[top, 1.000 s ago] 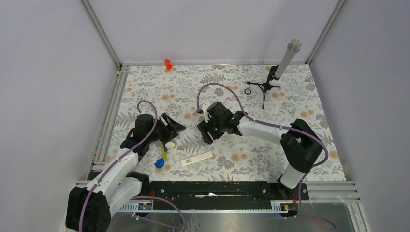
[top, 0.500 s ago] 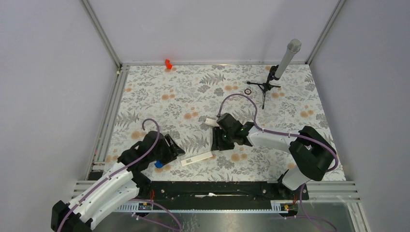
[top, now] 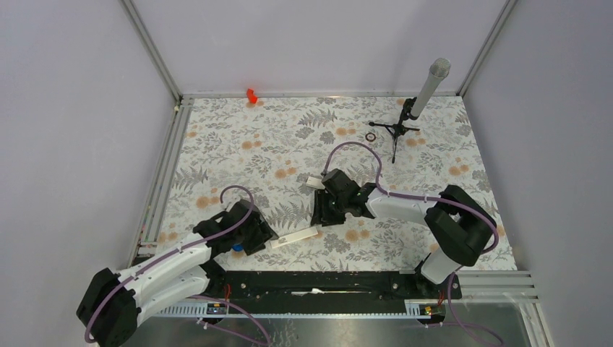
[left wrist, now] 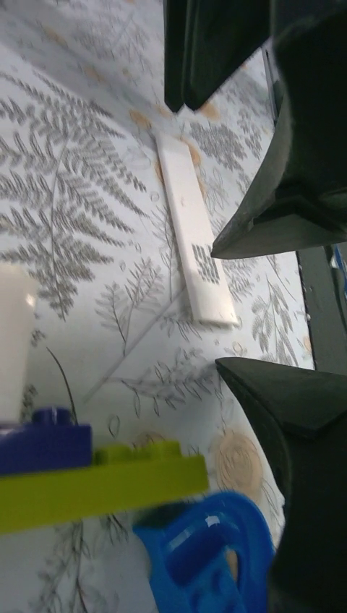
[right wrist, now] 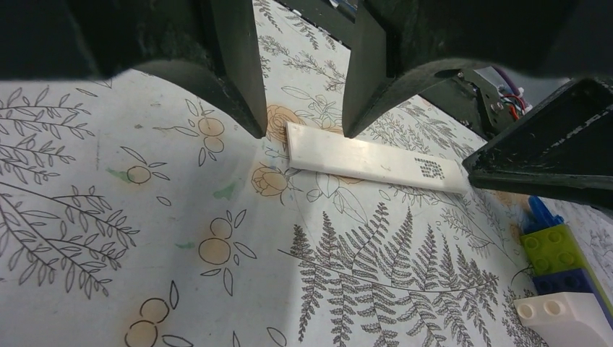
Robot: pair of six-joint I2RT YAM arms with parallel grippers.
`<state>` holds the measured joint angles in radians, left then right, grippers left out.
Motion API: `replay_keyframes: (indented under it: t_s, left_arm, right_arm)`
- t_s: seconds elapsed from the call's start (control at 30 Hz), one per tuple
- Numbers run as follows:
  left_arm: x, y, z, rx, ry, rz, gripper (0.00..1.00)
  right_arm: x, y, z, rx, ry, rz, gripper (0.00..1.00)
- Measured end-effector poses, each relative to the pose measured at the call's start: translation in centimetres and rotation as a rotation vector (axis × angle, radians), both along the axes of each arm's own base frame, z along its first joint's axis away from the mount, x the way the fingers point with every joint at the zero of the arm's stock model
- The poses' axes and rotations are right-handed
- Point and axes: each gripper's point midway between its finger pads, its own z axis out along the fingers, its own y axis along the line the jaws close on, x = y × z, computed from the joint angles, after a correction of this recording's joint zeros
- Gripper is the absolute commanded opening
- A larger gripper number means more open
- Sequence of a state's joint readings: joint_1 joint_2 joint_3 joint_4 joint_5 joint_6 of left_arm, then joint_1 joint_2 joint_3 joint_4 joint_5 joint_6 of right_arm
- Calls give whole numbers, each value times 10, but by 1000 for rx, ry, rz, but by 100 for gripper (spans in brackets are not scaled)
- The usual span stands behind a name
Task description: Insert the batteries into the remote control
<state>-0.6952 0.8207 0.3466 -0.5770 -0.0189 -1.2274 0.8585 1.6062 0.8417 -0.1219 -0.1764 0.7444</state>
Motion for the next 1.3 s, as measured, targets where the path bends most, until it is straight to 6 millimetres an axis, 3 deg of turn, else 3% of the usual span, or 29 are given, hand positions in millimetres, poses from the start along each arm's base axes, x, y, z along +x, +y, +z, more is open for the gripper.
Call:
replay_keyframes:
  t_s: [0.3,0.53,0.73,0.83,1.1,1.3]
  left_arm:
    - [16,-24,1,-119,-34,37,44]
    - [21,-27,8,-149,-64,47,41]
    - [27,-27,12,-134,-84,54,41]
    - [26,-25,9,-120,-77,53,43]
    - [25,-25,6,-110,-67,44,44]
    - [23,-28,4,-118,-51,34,40]
  right_arm:
    - [-9,11,2,65,57,24,45]
    - [-13,19,6,117,92,22,43]
    - [-5,12,2,81,58,-9,60]
    - [1,0,2,33,23,-31,63]
    - [-2,-10,-5,6,28,-39,58]
    - [-4,-2,-11,35,56,-16,55]
